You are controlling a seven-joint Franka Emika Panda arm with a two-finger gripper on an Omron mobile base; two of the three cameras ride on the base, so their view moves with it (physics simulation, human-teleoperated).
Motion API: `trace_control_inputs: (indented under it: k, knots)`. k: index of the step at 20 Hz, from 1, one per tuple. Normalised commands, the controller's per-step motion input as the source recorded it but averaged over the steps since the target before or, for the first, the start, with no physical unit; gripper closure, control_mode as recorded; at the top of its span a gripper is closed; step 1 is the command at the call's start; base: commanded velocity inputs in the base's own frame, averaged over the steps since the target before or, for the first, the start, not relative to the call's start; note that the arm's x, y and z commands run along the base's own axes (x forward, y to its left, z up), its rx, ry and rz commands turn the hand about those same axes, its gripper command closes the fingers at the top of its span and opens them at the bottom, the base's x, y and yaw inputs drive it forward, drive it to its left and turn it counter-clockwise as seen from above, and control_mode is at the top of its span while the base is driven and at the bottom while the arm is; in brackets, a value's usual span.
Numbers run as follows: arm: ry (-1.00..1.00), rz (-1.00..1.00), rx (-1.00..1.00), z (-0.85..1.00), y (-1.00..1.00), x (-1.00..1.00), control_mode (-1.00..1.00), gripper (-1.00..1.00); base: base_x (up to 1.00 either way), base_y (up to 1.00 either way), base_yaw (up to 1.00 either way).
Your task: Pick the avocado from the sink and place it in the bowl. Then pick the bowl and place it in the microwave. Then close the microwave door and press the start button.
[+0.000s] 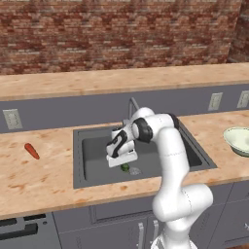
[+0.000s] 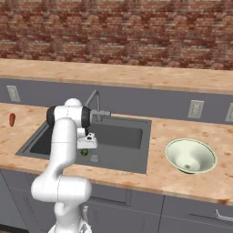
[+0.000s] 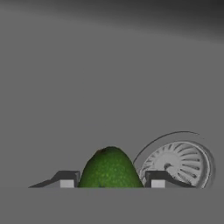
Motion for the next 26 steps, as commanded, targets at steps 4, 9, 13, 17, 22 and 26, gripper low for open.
trace_control_inputs:
  k: [4, 9, 13, 17, 22, 26]
  knots:
    - [-0.09, 0.00, 0.00, 1.00, 0.00, -0.22, -1.00, 1.00, 0.00, 0.00, 0.00]
    - [-0.16, 0.00, -0.02, 1.00, 0.00, -0.49, -1.00, 1.00, 0.00, 0.00, 0.00]
    - [-0.17, 0.00, -0.02, 1.00, 0.00, -0.54, -1.00, 1.00, 0.00, 0.00, 0.00]
    - [-0.15, 0.00, -0.02, 1.00, -0.14, -0.51, -1.00, 1.00, 0.00, 0.00, 0.00]
    - [-0.03, 0.05, -0.06, 0.63, -0.57, -0.70, -1.00, 1.00, 0.00, 0.00, 0.00]
    - [-0.02, 0.04, -0.04, 0.69, -0.69, -0.79, -1.00, 1.00, 0.00, 0.00, 0.00]
